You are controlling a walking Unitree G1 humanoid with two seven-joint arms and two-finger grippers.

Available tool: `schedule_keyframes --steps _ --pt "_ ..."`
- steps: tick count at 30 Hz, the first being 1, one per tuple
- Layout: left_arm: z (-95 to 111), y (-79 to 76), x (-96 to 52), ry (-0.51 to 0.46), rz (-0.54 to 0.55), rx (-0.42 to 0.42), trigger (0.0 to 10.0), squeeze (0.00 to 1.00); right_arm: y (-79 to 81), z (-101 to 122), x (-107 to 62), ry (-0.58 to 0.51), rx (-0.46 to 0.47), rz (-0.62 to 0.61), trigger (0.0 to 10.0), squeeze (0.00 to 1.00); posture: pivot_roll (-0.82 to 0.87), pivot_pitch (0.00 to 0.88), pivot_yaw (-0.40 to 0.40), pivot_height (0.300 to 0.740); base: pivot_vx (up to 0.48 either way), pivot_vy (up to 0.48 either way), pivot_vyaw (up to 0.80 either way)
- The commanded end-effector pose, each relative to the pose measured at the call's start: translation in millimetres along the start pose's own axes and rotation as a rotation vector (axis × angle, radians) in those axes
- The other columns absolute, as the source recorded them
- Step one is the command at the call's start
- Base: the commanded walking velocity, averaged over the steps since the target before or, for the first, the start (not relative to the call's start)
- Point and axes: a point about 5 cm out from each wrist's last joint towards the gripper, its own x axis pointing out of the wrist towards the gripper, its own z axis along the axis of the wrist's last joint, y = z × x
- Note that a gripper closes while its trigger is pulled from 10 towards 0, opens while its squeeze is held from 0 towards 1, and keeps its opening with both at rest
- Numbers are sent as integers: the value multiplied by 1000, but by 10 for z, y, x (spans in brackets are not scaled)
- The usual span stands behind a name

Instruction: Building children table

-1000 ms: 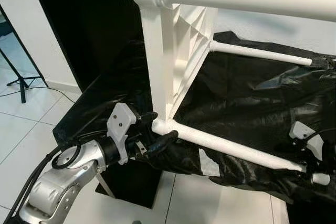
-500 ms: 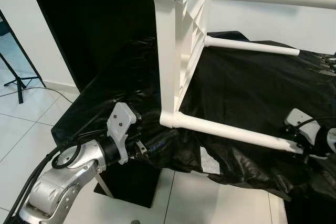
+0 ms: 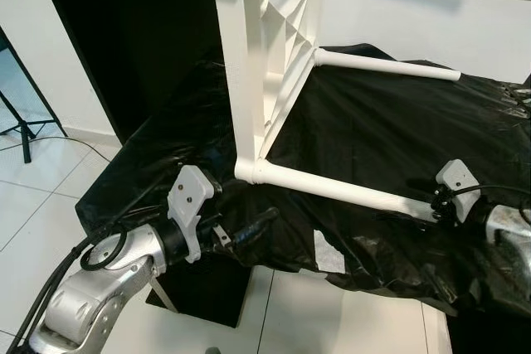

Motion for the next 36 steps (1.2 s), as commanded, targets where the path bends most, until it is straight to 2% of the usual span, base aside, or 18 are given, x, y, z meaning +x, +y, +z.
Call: schedule_keyframes --steps 1,2,3,5,6,9,11,12,17,20,24,29,32,33,34,36 --pt "11 7 6 3 -50 15 10000 0 149 -13 9 -24 10 34 10000 0 -6 0 -4 740 0 0 0" --pt "17 13 8 4 -53 17 10000 0 232 -48 2 -10 23 70 10000 0 -8 0 -2 740 0 0 0" --pt "17 13 8 4 -53 17 10000 0 232 -48 2 -10 23 70 10000 0 -8 0 -2 740 0 0 0" --pt "29 21 9 3 -57 21 10000 0 342 -88 -18 -3 46 115 10000 0 -9 0 1 740 0 0 0" --pt "29 21 9 3 -57 21 10000 0 342 -88 -18 -3 46 115 10000 0 -9 0 1 740 0 0 0" --pt "36 32 8 7 -60 27 10000 0 478 -98 -61 5 25 196 10000 0 -11 0 6 740 0 0 0" --pt "41 48 10 5 -54 35 10000 0 461 -34 -38 -46 38 139 10000 0 -12 0 6 740 0 0 0" --pt "35 53 14 4 -51 36 10000 0 440 57 -6 -101 39 71 10000 0 -10 0 5 740 0 0 0" --pt "18 70 19 3 -34 41 10000 0 419 162 16 -155 18 13 10000 0 -9 0 6 740 0 0 0" --pt "6 126 22 -1 4 41 10000 0 372 281 26 -212 14 -56 10000 0 -9 0 7 740 0 0 0" --pt "3 184 18 -6 37 43 10000 0 368 356 37 -240 11 -87 10000 0 -11 0 8 740 0 0 0" --pt "25 250 17 -21 84 58 10000 0 406 438 67 -288 39 -112 10000 0 -8 0 8 740 0 0 0" --pt "14 346 18 -36 180 64 10000 0 488 557 155 -360 94 -184 10000 0 -6 0 8 740 0 0 0" --pt "14 346 18 -36 180 64 10000 0 488 557 155 -360 94 -184 10000 0 -6 0 8 740 0 0 0" --pt "-6 387 27 -42 236 60 10000 0 551 609 203 -387 124 -217 10000 0 -3 0 9 740 0 0 0" --pt "-6 387 27 -42 236 60 10000 0 551 609 203 -387 124 -217 10000 0 -3 0 9 740 0 0 0"
